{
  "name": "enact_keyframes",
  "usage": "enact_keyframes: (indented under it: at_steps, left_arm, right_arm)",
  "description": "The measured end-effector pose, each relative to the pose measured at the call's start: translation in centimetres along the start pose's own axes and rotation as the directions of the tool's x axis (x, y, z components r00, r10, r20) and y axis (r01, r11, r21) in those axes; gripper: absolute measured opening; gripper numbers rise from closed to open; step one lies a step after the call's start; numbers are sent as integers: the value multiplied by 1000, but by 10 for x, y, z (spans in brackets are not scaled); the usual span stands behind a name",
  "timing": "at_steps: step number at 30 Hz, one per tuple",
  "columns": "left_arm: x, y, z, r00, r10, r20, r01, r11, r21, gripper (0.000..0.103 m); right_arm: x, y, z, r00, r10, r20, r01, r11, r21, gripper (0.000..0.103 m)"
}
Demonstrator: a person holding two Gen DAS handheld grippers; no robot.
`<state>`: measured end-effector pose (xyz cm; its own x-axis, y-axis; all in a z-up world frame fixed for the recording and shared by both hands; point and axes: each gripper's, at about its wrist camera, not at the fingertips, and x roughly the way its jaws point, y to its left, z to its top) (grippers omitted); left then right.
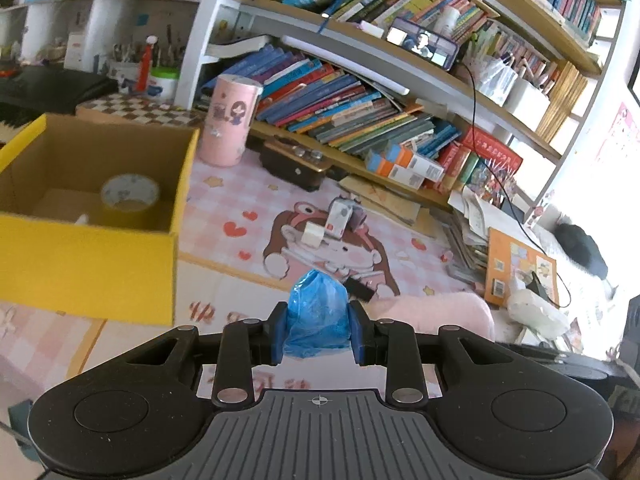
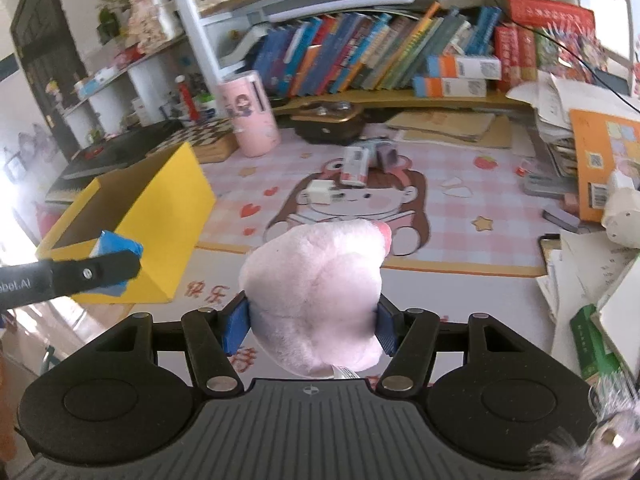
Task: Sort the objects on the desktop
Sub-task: 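Carry the blue item in the left tool and plush in the right tool to the yellow box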
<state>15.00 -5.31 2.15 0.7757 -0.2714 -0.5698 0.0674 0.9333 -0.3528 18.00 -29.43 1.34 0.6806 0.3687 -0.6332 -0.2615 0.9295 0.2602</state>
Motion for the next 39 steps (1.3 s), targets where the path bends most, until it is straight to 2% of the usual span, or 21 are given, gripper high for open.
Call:
enact_keyframes:
  at_steps: [21, 31, 39]
  left_arm:
    - [-92, 99, -41, 998, -44, -38, 43, 999, -34, 29]
    - [-135, 145, -62, 999, -26, -40, 23, 998, -62, 29]
    - [-162, 174, -71, 1000, -5, -20, 3, 996, -85, 29]
  right_arm:
    - [-13, 146, -63, 995, 20, -98, -26, 998, -63, 59]
    - [-12, 206, -99, 987, 54, -153, -66, 995, -72, 59]
    - [-11, 240, -113, 982, 78, -172, -95, 991, -92, 59]
